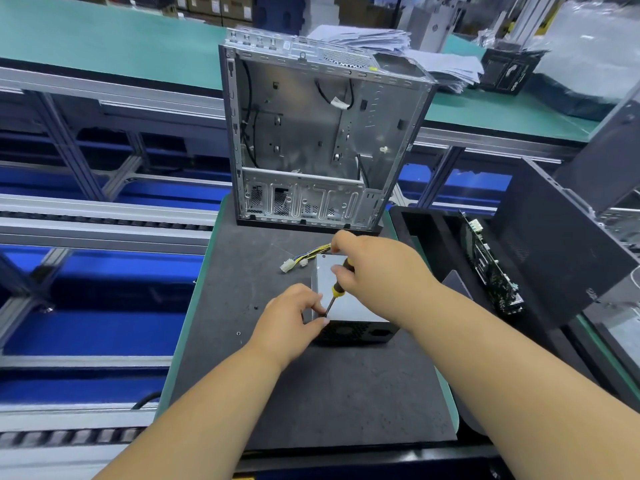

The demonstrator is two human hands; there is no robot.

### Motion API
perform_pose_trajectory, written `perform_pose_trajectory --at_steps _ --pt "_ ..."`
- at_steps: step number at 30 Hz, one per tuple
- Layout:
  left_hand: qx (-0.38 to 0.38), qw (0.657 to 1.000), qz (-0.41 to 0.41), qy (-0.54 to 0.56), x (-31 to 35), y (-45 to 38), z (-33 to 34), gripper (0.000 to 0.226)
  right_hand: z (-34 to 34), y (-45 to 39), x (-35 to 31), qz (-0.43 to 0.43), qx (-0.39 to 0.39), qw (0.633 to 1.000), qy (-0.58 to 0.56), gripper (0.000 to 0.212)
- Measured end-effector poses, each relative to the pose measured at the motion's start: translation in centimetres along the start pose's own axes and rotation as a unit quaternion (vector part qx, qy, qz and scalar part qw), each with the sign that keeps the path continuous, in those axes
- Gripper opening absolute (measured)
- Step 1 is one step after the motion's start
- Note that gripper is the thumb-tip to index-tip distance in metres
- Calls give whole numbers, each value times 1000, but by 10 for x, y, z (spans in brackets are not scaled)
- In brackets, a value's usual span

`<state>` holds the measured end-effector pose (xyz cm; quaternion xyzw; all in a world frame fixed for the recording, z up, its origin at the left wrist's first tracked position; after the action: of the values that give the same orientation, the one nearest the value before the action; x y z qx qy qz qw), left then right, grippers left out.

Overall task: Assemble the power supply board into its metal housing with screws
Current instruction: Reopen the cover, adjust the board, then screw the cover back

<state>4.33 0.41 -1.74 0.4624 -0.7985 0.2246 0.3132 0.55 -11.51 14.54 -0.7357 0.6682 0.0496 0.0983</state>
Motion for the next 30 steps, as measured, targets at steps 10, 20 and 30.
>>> perform_pose_trajectory --at_steps 10,20,30 --pt "0 1000 -2 2 1 0 -2 18 1 2 3 2 -23 999 -43 28" --pt "1 1000 15 10 1 0 -2 22 0 1 8 53 -1 996 78 47" --pt "-6 1000 7 -1 0 0 -1 20 -1 0 7 38 -31 998 25 36"
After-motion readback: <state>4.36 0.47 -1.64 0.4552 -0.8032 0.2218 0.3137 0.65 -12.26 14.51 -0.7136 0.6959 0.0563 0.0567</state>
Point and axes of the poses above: each hand's wrist, its own y-axis away from the middle knuckle, its own z-axis out of the palm, x = y × z, the point moved 5 cm from there along -y, towards the middle knuckle, and after that the axes turned 10 degrees about -y, right-handed, at the moved point
